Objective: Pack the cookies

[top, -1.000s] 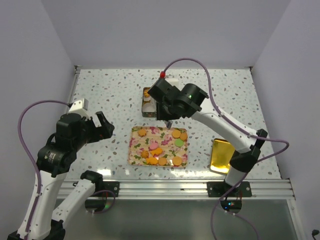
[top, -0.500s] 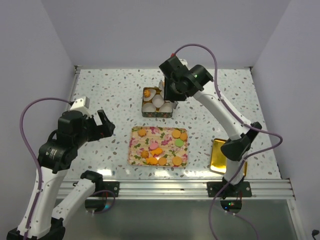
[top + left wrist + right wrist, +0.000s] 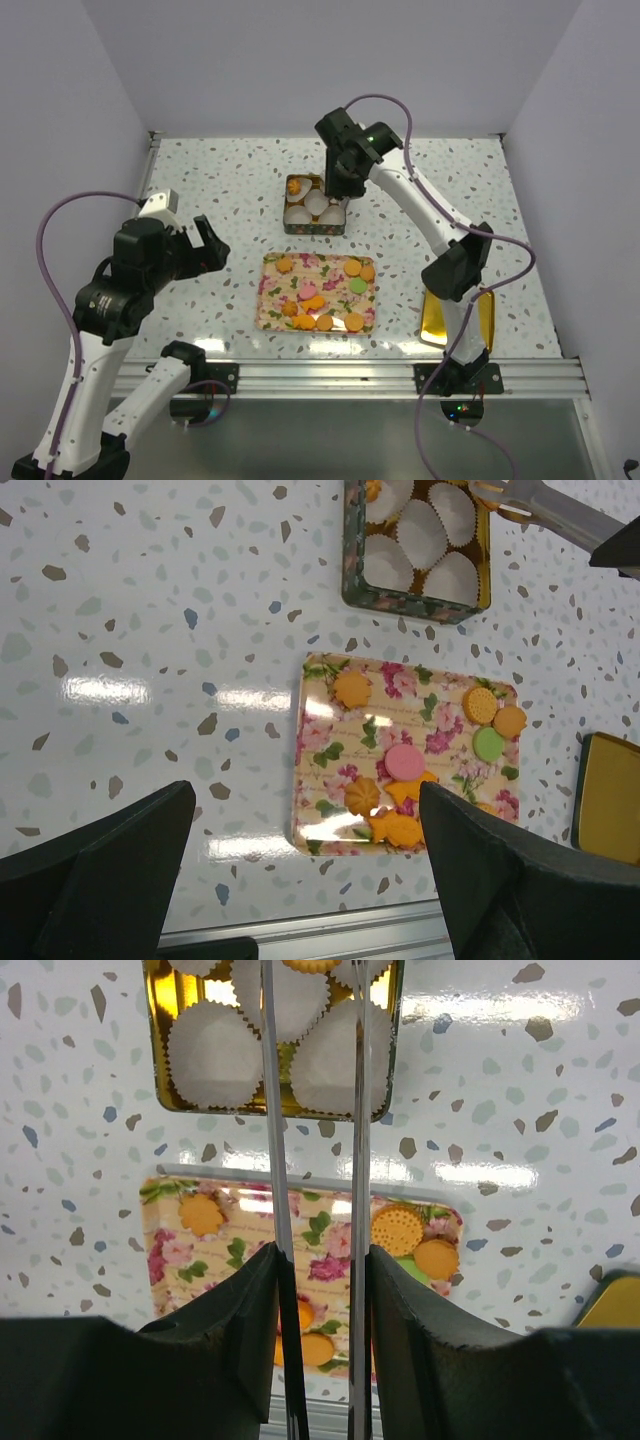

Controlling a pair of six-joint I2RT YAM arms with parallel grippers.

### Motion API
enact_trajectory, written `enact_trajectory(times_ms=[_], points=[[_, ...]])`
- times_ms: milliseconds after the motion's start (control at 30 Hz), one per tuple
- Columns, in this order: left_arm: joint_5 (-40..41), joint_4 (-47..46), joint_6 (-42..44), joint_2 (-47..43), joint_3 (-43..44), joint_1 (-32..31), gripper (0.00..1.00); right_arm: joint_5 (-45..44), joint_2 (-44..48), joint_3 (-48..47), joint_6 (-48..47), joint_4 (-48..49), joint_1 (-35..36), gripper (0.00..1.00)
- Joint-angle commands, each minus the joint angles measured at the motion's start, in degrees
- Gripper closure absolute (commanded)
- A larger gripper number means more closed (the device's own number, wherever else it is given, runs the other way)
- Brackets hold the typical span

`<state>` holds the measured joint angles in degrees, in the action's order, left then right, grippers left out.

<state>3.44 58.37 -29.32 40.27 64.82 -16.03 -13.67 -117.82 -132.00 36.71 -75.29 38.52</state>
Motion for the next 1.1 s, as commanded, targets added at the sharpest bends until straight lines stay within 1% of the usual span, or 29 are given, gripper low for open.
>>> enact_trajectory(times_ms=[0,267,700,800,867,1067], points=[[0.42,-1.33,1.37,0.33,1.54,-0.58,0.0,1.72,-1.79,-1.94,-1.64,2.78,-0.55,0.74],[1.74,-1.59,1.81,0.68,1.28,-0.67,0.0,1.19,-4.17,-0.62,-1.82,4.53,-2.92,0.74],[2.8,-2.03,2.07,1.65,1.36,-0.67,0.0,2.86,-7.42,-2.55,-2.34,5.59,-5.65,0.69],[2.89,-1.94,2.16,1.83,1.54,-0.67,0.0,3.3,-7.51,-2.73,-2.34,6.03,-5.74,0.68],[2.97,-1.94,2.16,2.0,1.63,-0.67,0.0,3.56,-7.51,-2.82,-2.34,6.12,-5.83,0.63],[2.97,-1.59,2.08,1.92,1.8,-0.67,0.0,3.21,-6.9,-3.78,-2.43,5.85,-6.0,0.57]])
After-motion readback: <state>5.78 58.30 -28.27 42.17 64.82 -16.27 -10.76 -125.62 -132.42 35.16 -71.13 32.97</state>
